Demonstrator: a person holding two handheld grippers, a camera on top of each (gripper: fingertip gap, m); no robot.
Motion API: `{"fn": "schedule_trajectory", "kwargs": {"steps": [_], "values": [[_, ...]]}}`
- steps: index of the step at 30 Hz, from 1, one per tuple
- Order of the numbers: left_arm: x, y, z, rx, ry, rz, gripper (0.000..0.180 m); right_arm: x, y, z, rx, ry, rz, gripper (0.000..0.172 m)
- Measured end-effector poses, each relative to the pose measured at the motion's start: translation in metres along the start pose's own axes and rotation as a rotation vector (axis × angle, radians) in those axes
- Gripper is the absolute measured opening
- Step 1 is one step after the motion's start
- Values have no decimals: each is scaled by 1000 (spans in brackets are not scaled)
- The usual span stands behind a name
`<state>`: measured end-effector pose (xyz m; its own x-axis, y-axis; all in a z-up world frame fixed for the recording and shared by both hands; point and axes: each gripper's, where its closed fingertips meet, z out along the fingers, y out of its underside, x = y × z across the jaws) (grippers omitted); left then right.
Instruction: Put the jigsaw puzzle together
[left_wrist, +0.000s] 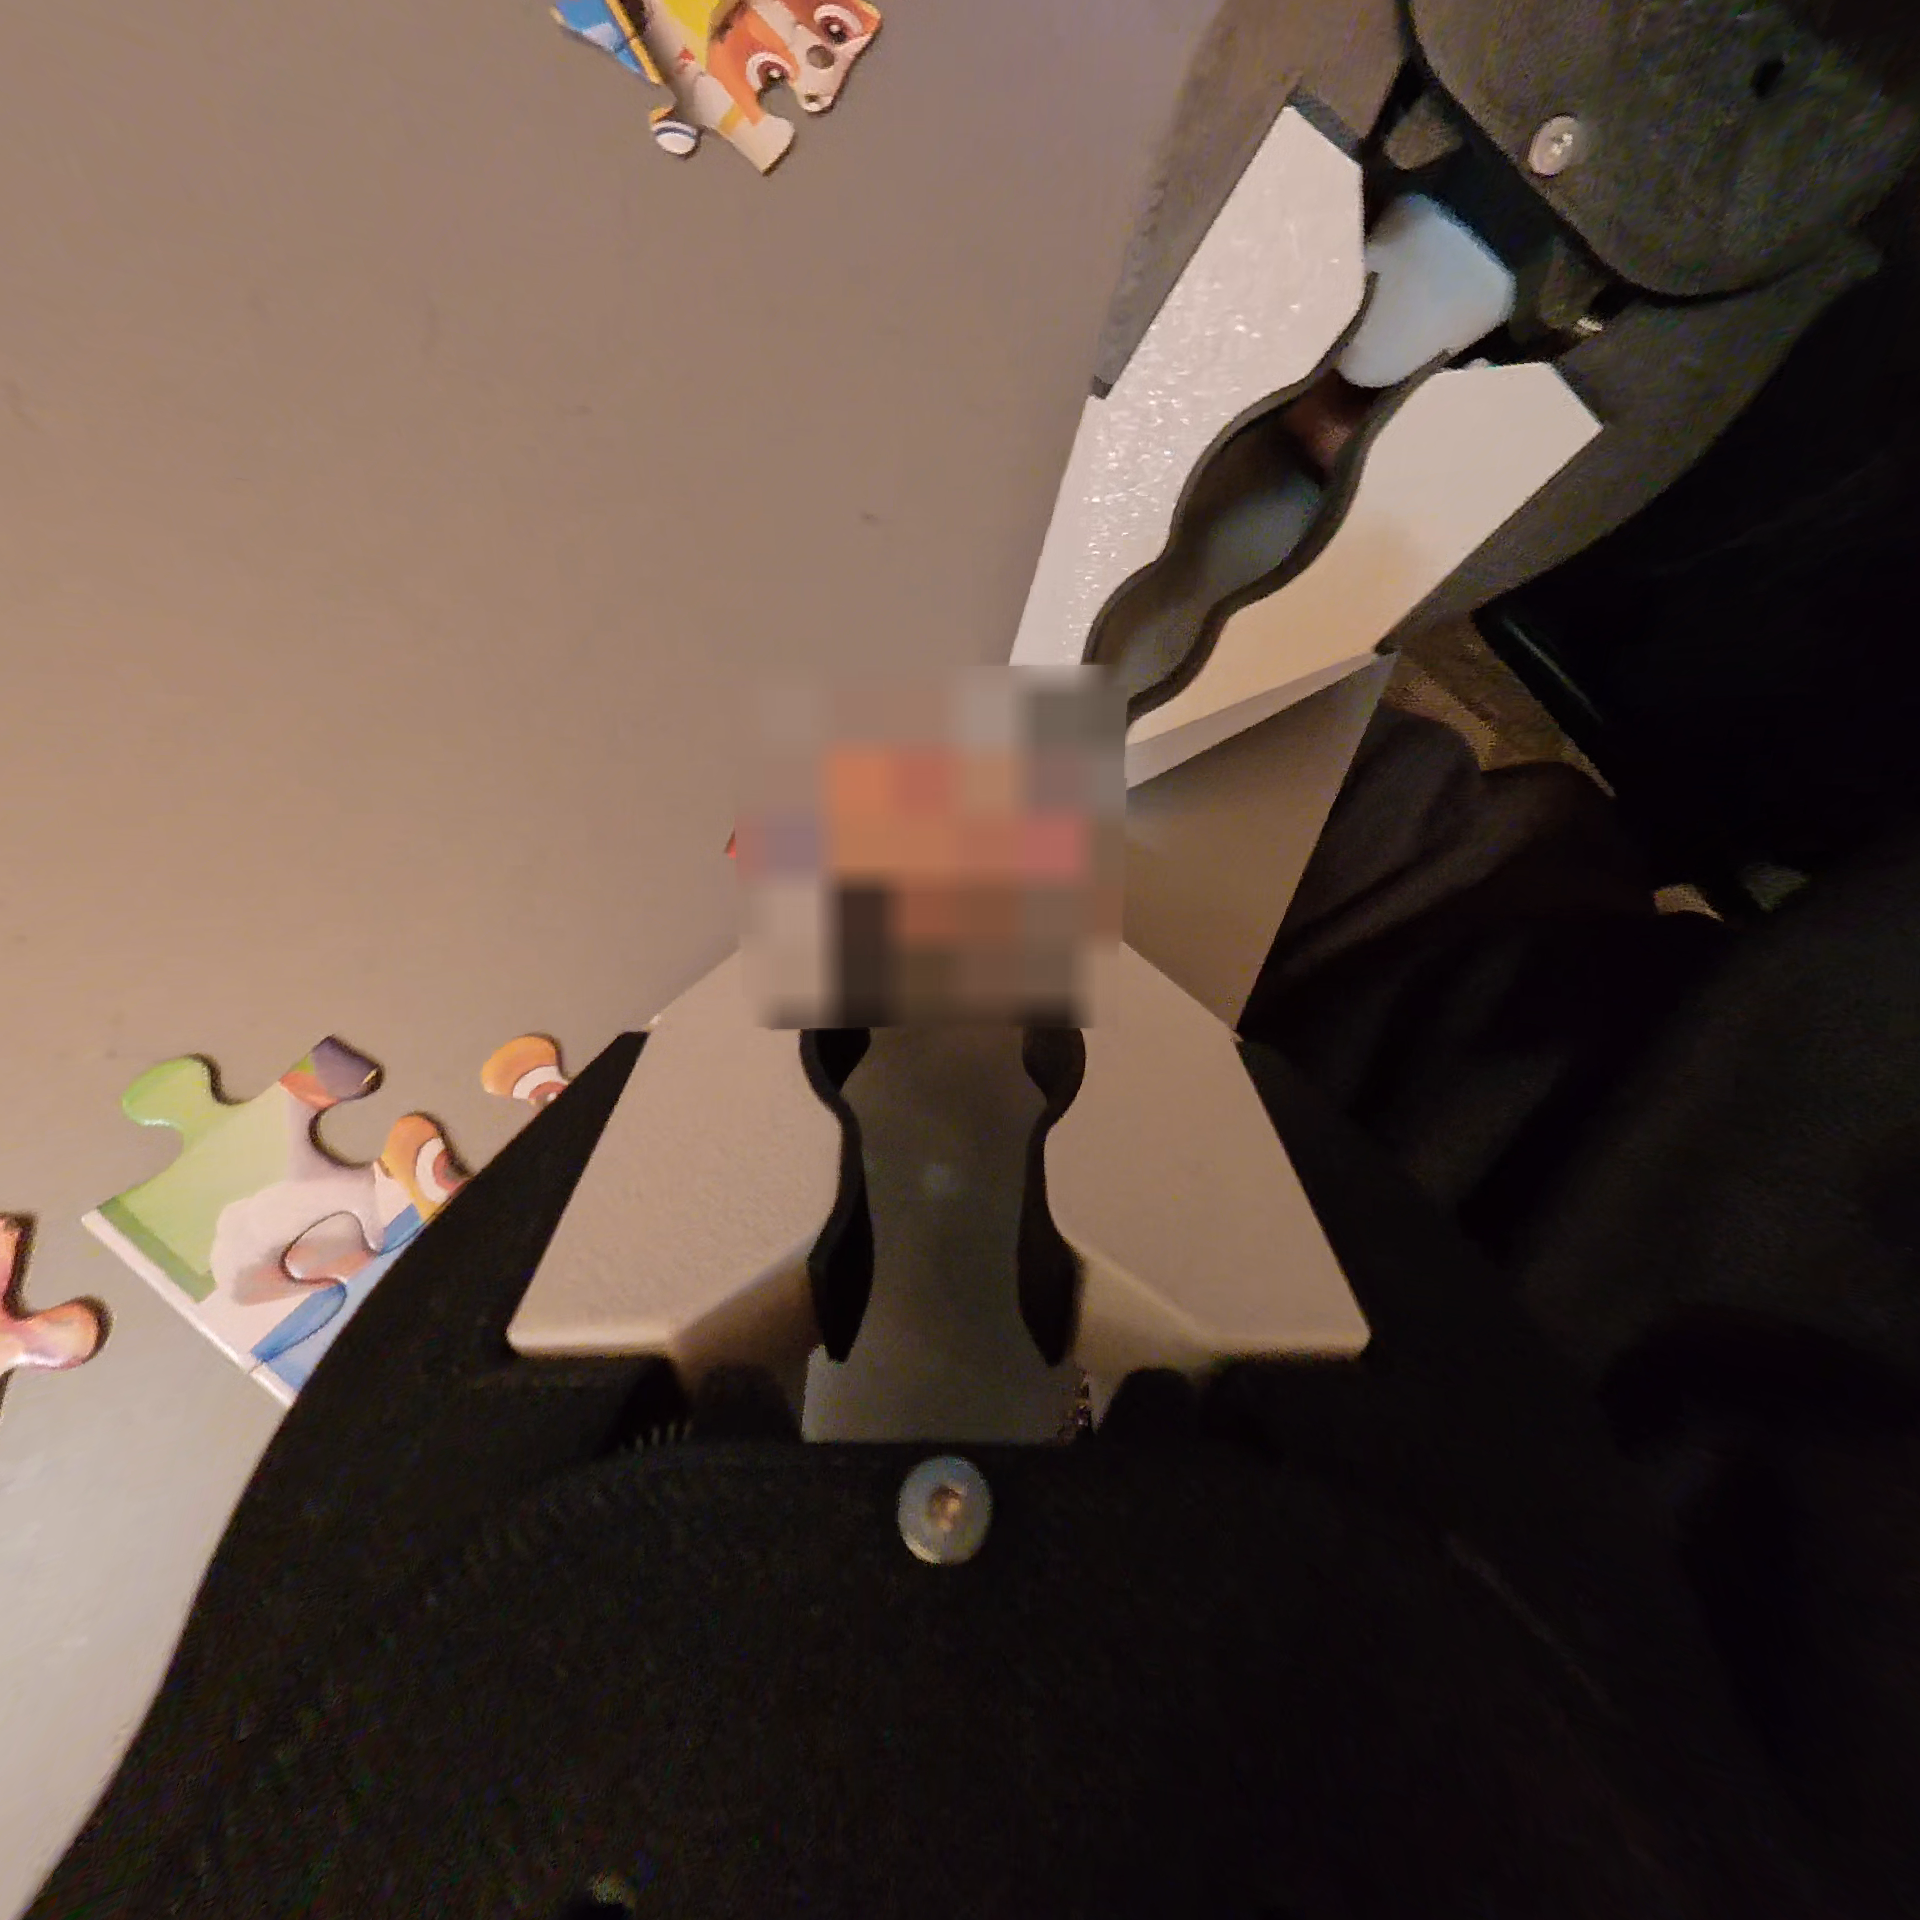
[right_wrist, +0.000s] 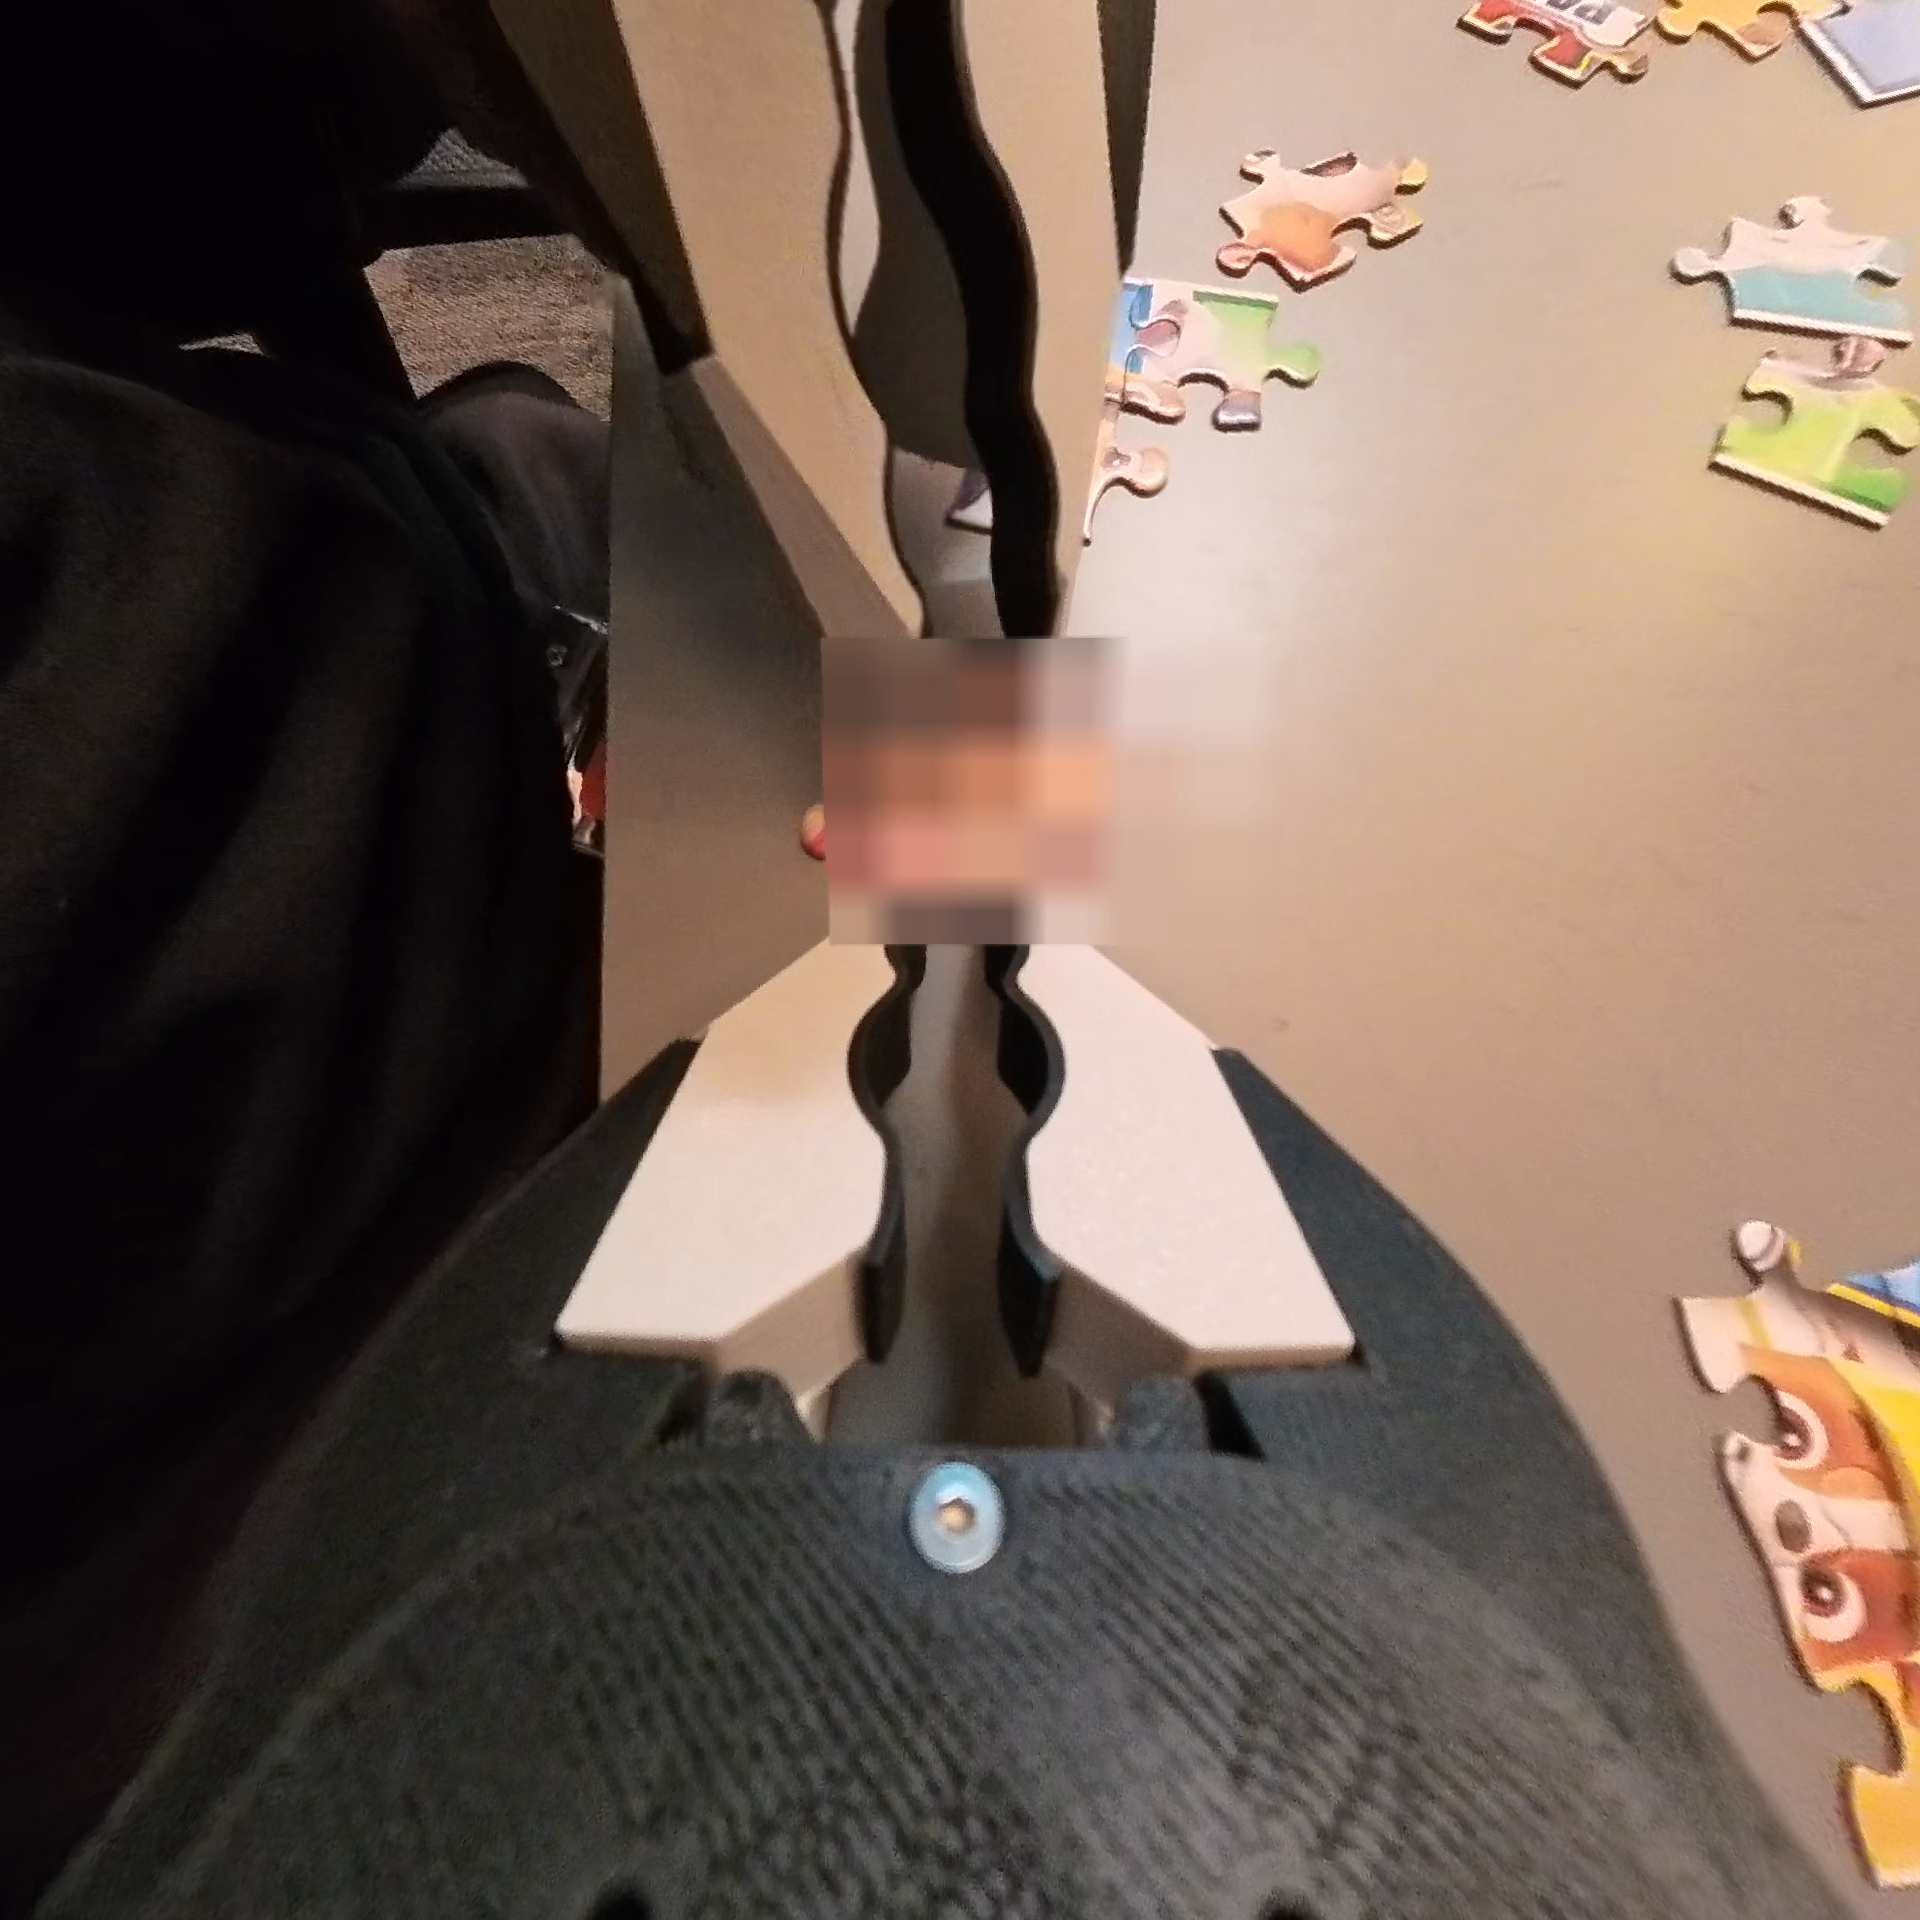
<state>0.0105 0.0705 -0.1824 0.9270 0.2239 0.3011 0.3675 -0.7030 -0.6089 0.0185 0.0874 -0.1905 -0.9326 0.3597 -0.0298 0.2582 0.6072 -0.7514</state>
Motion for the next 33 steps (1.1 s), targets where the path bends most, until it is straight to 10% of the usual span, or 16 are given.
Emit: {"fn": "schedule_trajectory", "kwargs": {"steps": [11,20,33], "values": [[0,-2,-2,24,2,-10,22,-3,0,-1,2,11,3,15],[-67,-34,-58,393,-151,-181,20,31,-30,-50,346,226,109,21],[-108,-4,-120,425,-411,-177,18,47,-31,-68,436,308,203,24]]}}
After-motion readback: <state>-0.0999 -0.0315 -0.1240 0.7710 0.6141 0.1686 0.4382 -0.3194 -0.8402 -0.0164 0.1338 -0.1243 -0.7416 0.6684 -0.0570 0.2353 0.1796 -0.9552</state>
